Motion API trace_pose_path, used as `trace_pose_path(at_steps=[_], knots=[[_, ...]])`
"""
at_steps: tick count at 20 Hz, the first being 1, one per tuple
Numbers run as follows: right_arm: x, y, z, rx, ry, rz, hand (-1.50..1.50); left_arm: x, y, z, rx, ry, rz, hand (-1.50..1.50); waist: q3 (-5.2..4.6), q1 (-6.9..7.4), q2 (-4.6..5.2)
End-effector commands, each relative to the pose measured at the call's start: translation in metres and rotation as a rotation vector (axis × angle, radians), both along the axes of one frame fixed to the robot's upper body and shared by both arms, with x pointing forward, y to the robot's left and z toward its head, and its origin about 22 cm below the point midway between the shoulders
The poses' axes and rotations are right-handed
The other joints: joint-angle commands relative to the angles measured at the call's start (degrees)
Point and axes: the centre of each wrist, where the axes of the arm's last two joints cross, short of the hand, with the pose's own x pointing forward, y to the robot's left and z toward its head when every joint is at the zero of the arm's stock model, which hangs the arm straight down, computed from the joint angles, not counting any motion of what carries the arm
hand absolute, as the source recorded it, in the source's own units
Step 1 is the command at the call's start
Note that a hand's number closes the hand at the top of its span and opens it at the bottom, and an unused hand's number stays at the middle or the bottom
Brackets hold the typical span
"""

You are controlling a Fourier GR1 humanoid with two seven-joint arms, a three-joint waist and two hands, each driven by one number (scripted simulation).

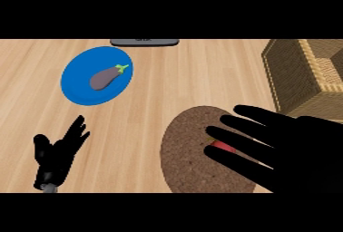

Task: Pick the bell pepper from the placemat and place it in the basket

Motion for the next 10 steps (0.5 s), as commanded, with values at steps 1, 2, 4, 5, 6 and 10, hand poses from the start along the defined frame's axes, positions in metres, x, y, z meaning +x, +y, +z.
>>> trace_pose_path(at_steps=[1, 2, 4, 5, 6, 10], knots=[[0.004, 0.006, -0.016, 0.012, 0.019, -0.011, -1.5, -0.024, 0.009, -0.023, 0.008, 0.184, 0.021, 0.0, -0.51, 0.72, 0.66], [-0.007, 0.007, -0.037, 0.023, 0.035, 0.002, -1.5, -0.01, 0.003, -0.019, 0.017, 0.161, 0.019, 0.0, -0.42, 0.22, 0.83], [0.001, 0.02, -0.04, 0.022, 0.032, -0.007, -1.5, -0.011, 0.004, -0.02, 0.009, 0.183, 0.011, 0.0, -0.53, 0.71, 0.79], [-0.007, 0.008, -0.05, 0.024, 0.026, 0.004, -1.5, -0.013, -0.001, -0.017, -0.004, 0.179, 0.01, 0.0, -0.36, 0.52, 0.89], [0.003, 0.021, -0.048, 0.035, -0.004, -0.013, -1.5, -0.015, 0.002, -0.021, 0.005, 0.172, 0.006, 0.0, -0.49, 0.98, 0.85], [0.01, 0.025, -0.065, -0.057, -0.014, -0.033, -1.5, -0.028, 0.016, -0.027, 0.012, 0.171, 0.01, 0.0, -0.52, 1.28, 0.83]])
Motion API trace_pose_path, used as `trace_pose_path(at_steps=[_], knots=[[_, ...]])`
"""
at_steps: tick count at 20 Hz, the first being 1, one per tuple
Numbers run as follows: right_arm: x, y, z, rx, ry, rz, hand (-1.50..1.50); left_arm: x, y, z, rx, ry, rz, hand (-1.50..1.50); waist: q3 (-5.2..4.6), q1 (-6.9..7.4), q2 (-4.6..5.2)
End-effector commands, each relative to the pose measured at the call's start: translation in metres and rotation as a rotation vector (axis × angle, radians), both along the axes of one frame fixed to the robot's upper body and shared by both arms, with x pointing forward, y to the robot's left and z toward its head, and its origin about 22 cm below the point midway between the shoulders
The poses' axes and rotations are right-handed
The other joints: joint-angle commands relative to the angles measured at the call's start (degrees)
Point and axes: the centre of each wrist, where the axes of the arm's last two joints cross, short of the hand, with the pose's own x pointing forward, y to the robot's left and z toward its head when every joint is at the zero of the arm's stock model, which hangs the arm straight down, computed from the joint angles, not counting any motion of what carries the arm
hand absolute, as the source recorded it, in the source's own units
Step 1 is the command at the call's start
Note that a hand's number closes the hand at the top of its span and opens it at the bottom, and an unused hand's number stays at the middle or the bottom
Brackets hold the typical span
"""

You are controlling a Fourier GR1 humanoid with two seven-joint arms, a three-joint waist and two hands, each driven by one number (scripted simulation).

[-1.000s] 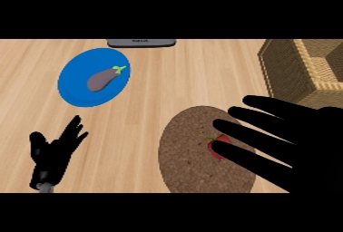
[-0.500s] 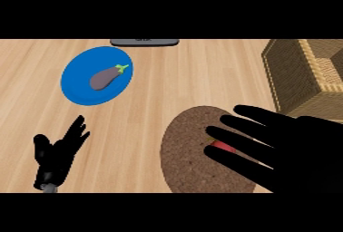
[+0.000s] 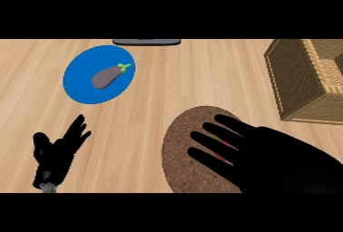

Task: Pick the bell pepper from the placemat and place it in the basket

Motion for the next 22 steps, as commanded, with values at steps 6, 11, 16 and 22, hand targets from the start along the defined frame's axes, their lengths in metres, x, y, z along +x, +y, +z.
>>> trace_pose_path(at_steps=[6, 11, 16, 22], knots=[[0.017, -0.001, -0.051, -0.071, 0.01, -0.035, -1.5, -0.034, 0.008, -0.029, 0.002, 0.165, 0.025, 0.0, -0.5, 0.53, 0.57], [0.017, -0.004, -0.083, -0.05, 0.013, -0.007, -1.5, -0.016, 0.016, -0.018, 0.034, 0.173, 0.032, 0.0, -0.47, -0.12, 0.51], [0.026, 0.001, -0.095, -0.038, -0.018, 0.006, -1.5, -0.012, 0.005, -0.02, 0.037, 0.179, 0.037, 0.0, -0.55, -0.23, 0.41], [0.038, -0.006, -0.113, -0.024, -0.013, -0.006, -1.5, -0.004, 0.012, -0.014, 0.019, 0.172, 0.048, 0.0, -0.56, -0.56, 0.34]])
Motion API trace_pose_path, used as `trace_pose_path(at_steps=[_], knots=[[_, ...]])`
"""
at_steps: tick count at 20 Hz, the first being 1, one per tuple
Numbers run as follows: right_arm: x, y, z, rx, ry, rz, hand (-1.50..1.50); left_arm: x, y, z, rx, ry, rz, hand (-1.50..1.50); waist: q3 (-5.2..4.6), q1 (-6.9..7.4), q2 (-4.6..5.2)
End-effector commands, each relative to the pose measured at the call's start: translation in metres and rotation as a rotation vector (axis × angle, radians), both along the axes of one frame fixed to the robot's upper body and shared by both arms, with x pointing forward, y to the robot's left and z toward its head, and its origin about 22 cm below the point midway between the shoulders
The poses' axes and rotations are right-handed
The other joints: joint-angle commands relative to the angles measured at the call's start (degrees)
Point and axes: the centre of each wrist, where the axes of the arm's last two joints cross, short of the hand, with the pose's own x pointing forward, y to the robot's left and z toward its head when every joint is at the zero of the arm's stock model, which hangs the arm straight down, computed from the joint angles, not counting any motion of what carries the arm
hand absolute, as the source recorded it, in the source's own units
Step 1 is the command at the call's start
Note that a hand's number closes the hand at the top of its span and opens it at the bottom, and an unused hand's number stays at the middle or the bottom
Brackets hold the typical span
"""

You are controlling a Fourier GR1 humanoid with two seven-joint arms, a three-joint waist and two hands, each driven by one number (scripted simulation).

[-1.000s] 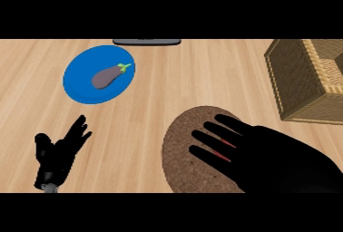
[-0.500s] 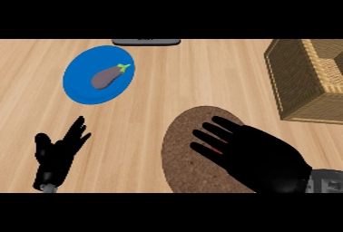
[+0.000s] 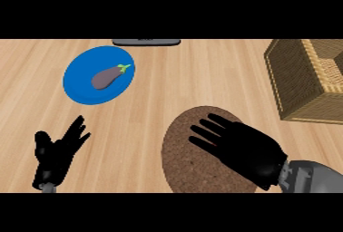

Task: Pick the bell pepper from the placemat and place it in the basket

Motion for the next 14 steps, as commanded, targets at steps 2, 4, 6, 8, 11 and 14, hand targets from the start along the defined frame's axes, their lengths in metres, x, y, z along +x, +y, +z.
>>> trace_pose_path(at_steps=[2, 4, 6, 8, 11, 14], knots=[[0.012, 0.002, -0.024, 0.011, 0.016, 0.002, -1.5, -0.015, -0.001, -0.023, 0.009, 0.147, 0.024, 0.0, -0.82, 0.05, 0.63], [0.001, 0.007, -0.012, 0.023, 0.018, 0.021, -1.5, -0.038, -0.002, -0.039, 0.017, 0.153, 0.026, 0.0, -0.87, -0.16, 0.42], [0.004, 0.008, -0.029, 0.0, 0.003, 0.026, -1.5, -0.027, 0.005, -0.03, 0.008, 0.134, 0.048, 0.0, -0.84, -0.07, 0.5], [0.013, 0.007, -0.03, -0.008, 0.006, 0.012, -1.5, -0.025, 0.007, -0.03, -0.004, 0.157, 0.011, 0.0, -0.85, -0.11, 0.56], [0.016, 0.016, -0.046, -0.084, -0.012, -0.004, -1.5, -0.015, -0.001, -0.023, 0.017, 0.134, 0.031, 0.0, -0.85, -0.04, 0.57], [0.012, 0.009, -0.061, -0.134, -0.014, -0.009, -1.5, -0.022, 0.006, -0.017, 0.005, 0.141, 0.02, 0.0, -0.83, 0.02, 0.49]])
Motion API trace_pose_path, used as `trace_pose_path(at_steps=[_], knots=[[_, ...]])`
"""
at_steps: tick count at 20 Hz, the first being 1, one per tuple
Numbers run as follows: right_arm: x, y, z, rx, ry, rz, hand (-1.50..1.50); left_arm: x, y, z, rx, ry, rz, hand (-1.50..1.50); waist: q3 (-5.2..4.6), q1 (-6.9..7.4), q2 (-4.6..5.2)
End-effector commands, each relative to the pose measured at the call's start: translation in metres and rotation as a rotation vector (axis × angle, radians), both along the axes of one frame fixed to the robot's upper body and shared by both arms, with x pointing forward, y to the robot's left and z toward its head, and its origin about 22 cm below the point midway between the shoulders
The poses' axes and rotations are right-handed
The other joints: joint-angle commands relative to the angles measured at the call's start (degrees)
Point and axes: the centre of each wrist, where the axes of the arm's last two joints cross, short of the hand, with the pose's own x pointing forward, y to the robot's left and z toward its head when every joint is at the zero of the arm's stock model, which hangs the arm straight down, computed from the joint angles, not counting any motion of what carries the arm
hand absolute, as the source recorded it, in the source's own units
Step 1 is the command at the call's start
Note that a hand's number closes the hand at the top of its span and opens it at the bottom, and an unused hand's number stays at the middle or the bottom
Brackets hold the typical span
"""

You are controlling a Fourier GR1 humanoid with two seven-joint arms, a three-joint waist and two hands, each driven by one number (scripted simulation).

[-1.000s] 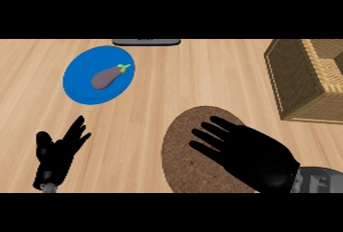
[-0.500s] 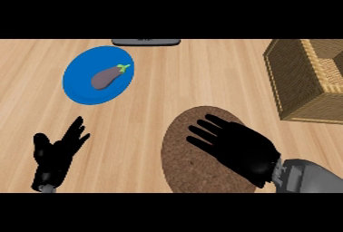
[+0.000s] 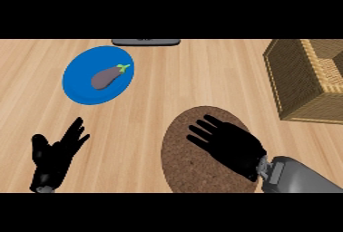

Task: Pick the bell pepper from the placemat and place it in the basket

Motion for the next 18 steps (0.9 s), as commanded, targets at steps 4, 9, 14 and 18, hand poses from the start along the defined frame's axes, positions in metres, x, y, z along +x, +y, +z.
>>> trace_pose_path(at_steps=[4, 9, 14, 18], knots=[[0.004, -0.012, -0.018, -0.049, 0.008, -0.019, -1.5, -0.028, 0.015, -0.031, 0.003, 0.158, 0.035, 0.0, -0.65, -0.09, 0.48], [0.009, 0.012, -0.015, -0.018, -0.006, 0.007, -1.5, -0.021, 0.015, -0.032, 0.0, 0.147, 0.017, 0.0, -0.67, 0.04, 0.52], [0.014, -0.002, -0.038, -0.023, -0.002, -0.002, -1.5, -0.013, -0.013, -0.031, -0.003, 0.152, 0.01, 0.0, -0.62, -0.18, 0.59], [0.026, -0.021, -0.034, -0.025, -0.021, -0.01, 1.5, -0.014, 0.009, -0.027, 0.003, 0.152, 0.027, 0.0, -0.63, -0.2, 0.59]])
